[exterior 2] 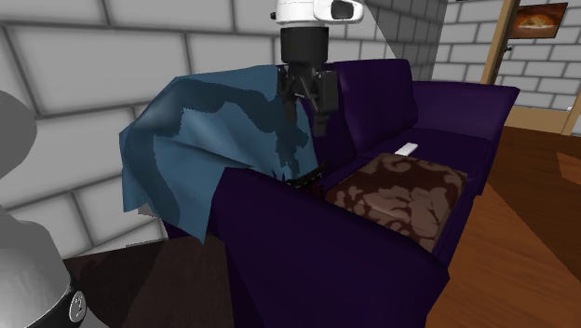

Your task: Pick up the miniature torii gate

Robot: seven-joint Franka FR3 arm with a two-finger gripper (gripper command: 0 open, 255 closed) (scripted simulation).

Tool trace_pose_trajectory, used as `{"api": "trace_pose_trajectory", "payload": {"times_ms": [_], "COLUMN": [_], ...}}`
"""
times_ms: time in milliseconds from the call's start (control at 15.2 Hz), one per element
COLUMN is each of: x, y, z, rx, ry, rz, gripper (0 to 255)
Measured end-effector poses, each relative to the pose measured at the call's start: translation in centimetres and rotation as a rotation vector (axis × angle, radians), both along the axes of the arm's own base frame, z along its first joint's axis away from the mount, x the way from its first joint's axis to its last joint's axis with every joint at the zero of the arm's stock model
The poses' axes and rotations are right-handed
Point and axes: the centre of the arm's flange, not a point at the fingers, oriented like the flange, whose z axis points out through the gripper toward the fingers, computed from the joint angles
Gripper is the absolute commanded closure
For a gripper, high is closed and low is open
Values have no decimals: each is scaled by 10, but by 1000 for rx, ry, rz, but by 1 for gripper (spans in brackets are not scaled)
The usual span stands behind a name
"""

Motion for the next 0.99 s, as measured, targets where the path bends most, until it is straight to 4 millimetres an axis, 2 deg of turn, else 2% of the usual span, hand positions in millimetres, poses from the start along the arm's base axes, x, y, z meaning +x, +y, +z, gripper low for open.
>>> {"api": "trace_pose_trajectory", "payload": {"times_ms": [132,660,990], "x": [19,69,92], "y": [13,77,122], "z": [-18,-80,-119], "rx": [12,61,92], "ry": [5,26,41], "rz": [21,103,154], "gripper": [0,0,0]}}
